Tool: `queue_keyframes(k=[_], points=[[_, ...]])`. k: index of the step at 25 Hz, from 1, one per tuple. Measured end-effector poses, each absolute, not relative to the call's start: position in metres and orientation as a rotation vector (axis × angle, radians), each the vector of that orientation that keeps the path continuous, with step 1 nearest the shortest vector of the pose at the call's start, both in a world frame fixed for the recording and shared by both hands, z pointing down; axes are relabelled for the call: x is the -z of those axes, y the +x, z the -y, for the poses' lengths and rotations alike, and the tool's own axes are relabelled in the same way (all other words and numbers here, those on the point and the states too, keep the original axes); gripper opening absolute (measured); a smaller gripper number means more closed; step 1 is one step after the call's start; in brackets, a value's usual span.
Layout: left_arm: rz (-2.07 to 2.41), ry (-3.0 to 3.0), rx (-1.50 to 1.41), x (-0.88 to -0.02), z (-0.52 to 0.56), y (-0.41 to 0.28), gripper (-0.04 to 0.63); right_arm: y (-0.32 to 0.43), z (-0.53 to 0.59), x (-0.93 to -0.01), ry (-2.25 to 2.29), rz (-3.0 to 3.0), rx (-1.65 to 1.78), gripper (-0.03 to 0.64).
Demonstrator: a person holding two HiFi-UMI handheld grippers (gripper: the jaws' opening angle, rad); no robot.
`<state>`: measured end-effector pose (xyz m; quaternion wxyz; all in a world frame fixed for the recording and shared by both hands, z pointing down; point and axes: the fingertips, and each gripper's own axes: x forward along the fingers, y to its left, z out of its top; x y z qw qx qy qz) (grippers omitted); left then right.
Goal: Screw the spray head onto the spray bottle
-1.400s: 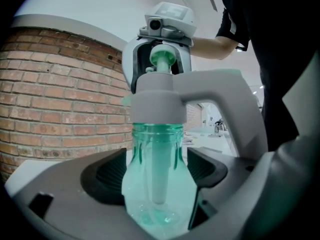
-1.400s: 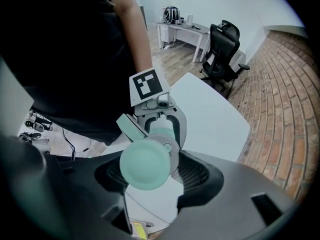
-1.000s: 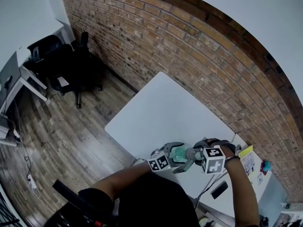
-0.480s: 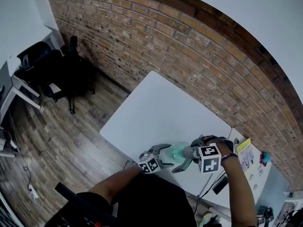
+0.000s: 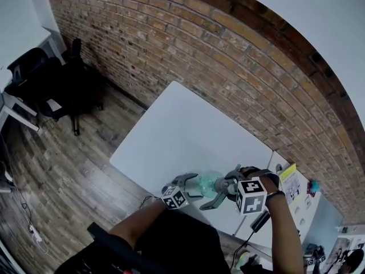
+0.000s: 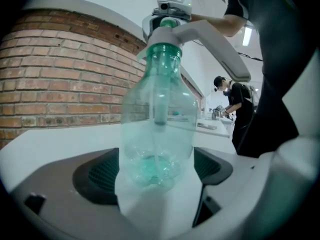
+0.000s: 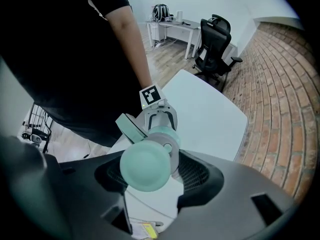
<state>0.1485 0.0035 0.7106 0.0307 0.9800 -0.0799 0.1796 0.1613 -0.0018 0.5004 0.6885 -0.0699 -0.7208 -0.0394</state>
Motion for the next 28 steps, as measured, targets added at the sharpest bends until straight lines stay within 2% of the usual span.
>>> queue_keyframes(k=[14, 28], points=[[0.175, 3.04, -0.568, -0.7134, -0.0013, 0.1594, 0.463, 0.1634, 0.0032, -0.5017, -0.129, 1.632, 0.069, 0.262], [0.175, 3.033, -0.565, -0.7133, -0.0021, 0.159, 0.462, 0.1626, 0.0074, -0.5005, 0.052, 1.702, -0.141, 0.262]])
